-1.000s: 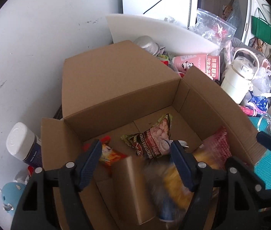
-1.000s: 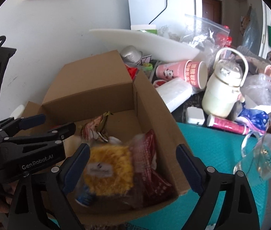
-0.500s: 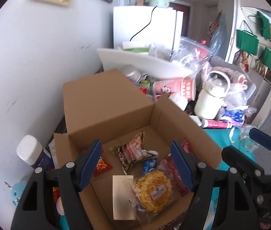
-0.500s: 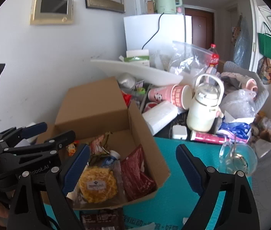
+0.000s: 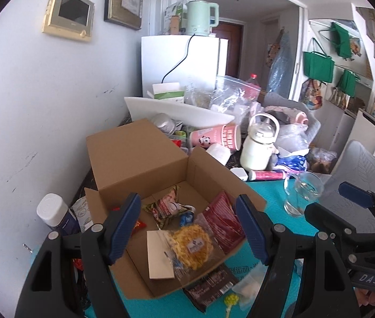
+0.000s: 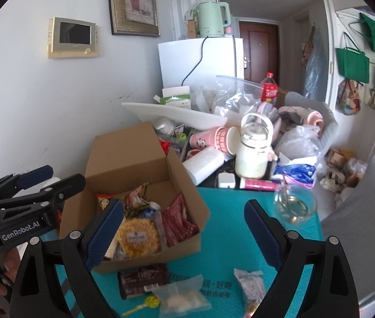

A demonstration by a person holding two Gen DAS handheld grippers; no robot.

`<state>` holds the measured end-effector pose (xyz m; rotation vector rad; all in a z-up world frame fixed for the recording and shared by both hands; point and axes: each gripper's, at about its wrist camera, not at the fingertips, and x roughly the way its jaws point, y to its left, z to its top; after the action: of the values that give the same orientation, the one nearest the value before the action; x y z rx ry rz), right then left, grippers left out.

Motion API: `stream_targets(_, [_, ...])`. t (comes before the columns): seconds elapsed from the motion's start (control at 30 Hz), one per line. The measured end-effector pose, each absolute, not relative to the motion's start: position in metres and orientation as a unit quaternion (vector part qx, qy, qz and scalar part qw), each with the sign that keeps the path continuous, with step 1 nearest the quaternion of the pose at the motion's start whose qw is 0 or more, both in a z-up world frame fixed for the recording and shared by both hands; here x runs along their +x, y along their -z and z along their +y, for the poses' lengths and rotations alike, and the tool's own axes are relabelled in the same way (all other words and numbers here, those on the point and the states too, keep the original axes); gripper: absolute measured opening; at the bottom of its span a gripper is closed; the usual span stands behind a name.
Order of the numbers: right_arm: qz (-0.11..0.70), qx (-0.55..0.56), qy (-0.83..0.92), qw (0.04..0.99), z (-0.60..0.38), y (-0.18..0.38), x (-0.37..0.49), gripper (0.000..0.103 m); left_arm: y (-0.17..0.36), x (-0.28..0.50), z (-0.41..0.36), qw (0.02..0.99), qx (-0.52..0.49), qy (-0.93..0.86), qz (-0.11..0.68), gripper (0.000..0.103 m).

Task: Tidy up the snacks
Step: 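Move both tools back over the remaining snacks on the table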

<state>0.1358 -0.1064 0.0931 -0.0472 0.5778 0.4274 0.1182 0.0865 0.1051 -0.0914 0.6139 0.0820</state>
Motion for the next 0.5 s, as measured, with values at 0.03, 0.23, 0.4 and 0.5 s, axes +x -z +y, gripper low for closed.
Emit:
stream_targets(0.03, [0.284,-0.024,-0.206,0.936,-0.11,-0.091,0.13,0.094,-0.105,0.114,0.084,0.952,-0.043,-0.035,0.302,0.073])
stream_targets(0.23, [0.299,-0.023,-0.195,0.934,-0.127,-0.073,0.106,0.094,-0.099,0.087,0.069,0.953,-0.045,-0.001,0.3,0.073])
stream_targets(0.4, [0.31,-0.022,-0.185,0.932,-0.141,-0.054,0.087,0.094,-0.082,0.074,0.057,0.948,-0.042,0.02,0.315,0.073])
stream_targets(0.5, [0.317,-0.015,-0.182,0.931,-0.147,-0.045,0.079,0.094,-0.072,0.065,0.051,0.945,-0.042,0.034,0.323,0.073])
